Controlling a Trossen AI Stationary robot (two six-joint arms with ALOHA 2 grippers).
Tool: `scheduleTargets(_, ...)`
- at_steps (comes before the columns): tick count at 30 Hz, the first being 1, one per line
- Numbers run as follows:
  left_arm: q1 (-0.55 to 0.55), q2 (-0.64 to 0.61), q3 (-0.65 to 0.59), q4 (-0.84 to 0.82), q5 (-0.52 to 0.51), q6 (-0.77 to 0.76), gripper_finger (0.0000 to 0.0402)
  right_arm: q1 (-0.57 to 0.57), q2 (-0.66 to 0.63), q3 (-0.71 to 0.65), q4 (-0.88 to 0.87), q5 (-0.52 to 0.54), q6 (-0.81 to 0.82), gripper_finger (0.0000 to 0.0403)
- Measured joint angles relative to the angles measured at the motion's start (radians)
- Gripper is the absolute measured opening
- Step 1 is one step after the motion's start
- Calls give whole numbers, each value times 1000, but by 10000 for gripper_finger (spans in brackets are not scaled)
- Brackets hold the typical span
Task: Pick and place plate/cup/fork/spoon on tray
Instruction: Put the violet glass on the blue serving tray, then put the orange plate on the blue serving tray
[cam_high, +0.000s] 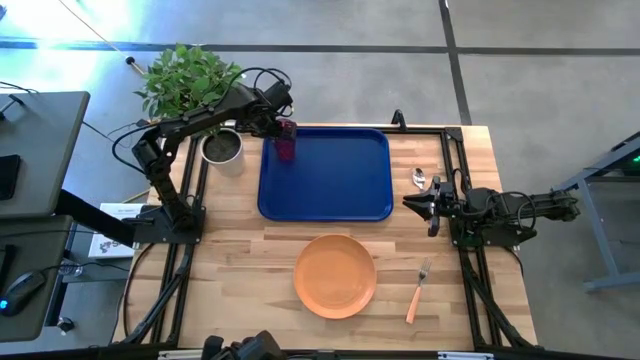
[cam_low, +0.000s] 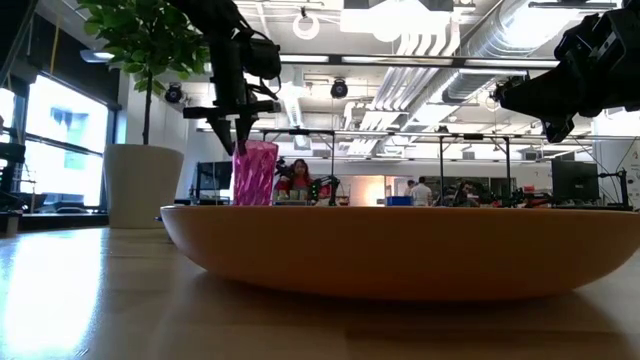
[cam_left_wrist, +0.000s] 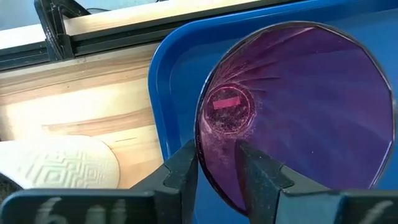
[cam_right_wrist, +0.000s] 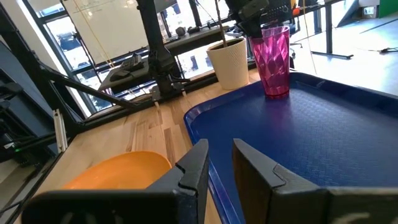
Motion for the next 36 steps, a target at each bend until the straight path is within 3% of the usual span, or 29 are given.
scheduleTargets(7, 0, 0, 5, -4, 0, 0, 106, 0, 0, 0, 0, 0, 0, 62)
scheduleTargets(36, -39, -4, 243, -71, -21, 141, 106, 0, 0, 0, 0, 0, 0, 62)
